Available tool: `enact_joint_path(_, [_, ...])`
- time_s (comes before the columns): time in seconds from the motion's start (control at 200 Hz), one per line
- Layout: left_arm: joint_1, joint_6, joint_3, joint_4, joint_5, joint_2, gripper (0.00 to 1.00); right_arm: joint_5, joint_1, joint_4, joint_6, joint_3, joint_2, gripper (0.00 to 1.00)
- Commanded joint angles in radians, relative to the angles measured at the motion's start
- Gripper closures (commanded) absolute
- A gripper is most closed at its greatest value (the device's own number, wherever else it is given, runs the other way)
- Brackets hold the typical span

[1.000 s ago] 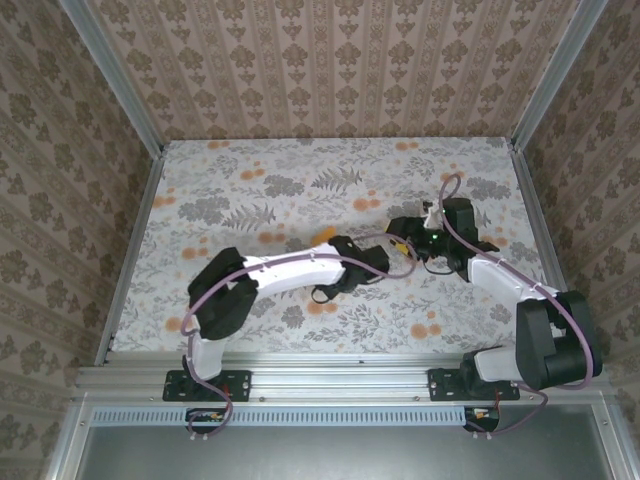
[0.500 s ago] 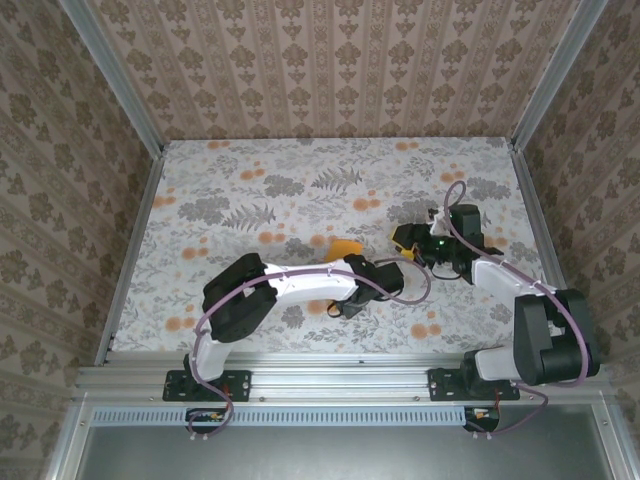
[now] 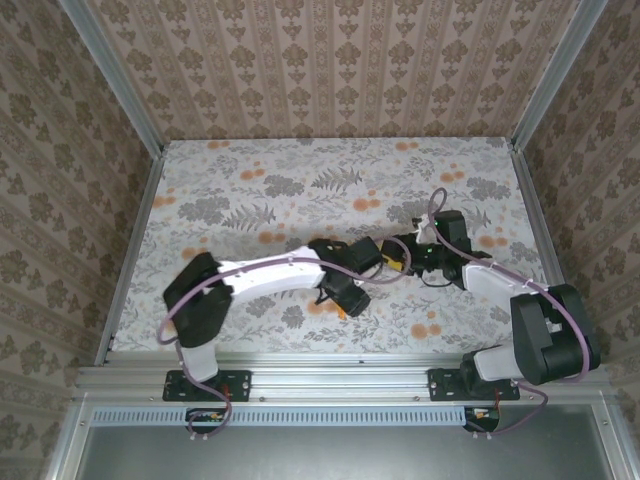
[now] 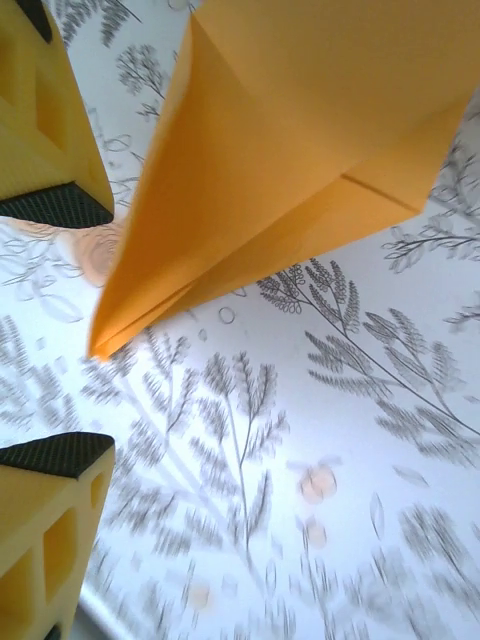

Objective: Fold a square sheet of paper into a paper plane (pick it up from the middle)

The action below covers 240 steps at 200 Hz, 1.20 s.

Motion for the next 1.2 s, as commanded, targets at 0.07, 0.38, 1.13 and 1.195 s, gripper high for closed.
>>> enact_joint_path(0.07, [0.139,-0.057,-0.091,0.009,0.225,-0.197,0.39,0.035,0.112,0.011,0.013,0.002,0.007,0.60])
enact_joint_path(0.38, [0.431,-0.130,-0.280,0.039,0.278,-0.441,0.40,0.166,0.344,-0.025,0.029,0.065,0.035,0.69])
enact_joint_path(1.13, [0.583,-0.241,-0.439,0.220,0.414,-0.400,0.39,0.390,0.438,-0.194,-0.142,0.158,0.248,0.86])
enact_joint_path(1.195, [0.584,-0.246,-0.443,0.227,0.419,-0.395,0.39,0.382,0.427,-0.167,-0.136,0.140,0.253,0.86])
